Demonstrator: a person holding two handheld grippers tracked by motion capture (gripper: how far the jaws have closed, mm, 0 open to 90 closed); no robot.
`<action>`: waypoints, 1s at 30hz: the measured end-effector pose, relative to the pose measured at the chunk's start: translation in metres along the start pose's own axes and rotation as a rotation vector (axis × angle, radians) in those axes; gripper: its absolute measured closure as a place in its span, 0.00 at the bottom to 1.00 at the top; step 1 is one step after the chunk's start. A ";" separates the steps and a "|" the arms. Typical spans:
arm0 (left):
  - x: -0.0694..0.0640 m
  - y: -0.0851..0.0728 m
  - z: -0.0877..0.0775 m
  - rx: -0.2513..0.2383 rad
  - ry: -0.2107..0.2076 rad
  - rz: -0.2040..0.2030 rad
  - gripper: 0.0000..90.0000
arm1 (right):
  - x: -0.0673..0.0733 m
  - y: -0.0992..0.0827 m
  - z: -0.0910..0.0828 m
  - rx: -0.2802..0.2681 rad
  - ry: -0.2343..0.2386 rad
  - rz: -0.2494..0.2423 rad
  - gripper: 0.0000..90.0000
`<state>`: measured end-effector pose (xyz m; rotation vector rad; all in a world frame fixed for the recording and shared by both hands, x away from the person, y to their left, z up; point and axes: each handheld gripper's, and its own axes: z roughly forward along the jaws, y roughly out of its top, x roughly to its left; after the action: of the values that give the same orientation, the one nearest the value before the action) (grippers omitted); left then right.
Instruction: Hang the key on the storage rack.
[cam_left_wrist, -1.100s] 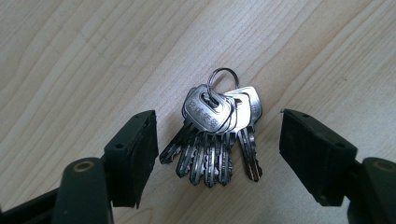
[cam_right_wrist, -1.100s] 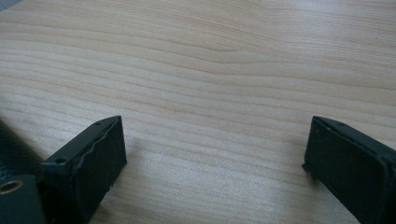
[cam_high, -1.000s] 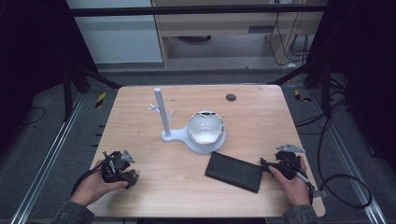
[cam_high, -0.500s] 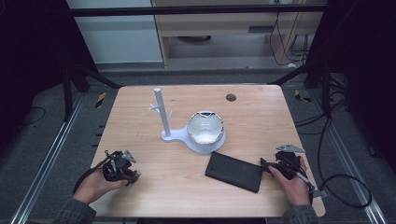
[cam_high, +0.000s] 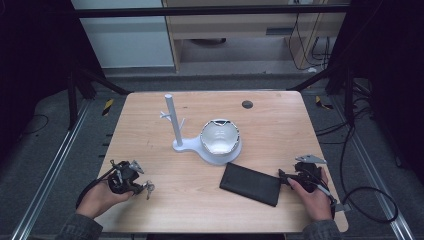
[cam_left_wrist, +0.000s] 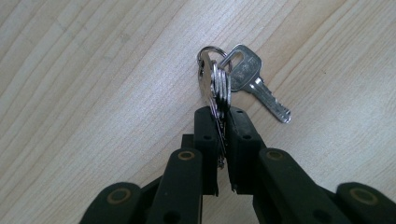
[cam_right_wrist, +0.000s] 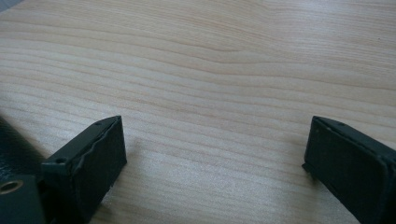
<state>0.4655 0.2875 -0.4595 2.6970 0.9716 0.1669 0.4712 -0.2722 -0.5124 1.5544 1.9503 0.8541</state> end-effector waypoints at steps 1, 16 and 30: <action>0.000 0.000 0.001 0.003 0.003 0.001 0.93 | 0.000 0.000 0.000 0.000 0.000 0.000 0.06; -0.006 0.008 -0.036 -0.072 0.080 0.000 0.94 | 0.000 0.000 0.000 0.000 0.000 -0.001 0.06; -0.001 0.068 -0.103 -0.128 0.161 0.048 0.94 | 0.001 0.000 0.001 0.001 -0.001 -0.005 0.06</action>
<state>0.4855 0.2583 -0.3412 2.6225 0.9062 0.4467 0.4717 -0.2707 -0.5126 1.5496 1.9531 0.8509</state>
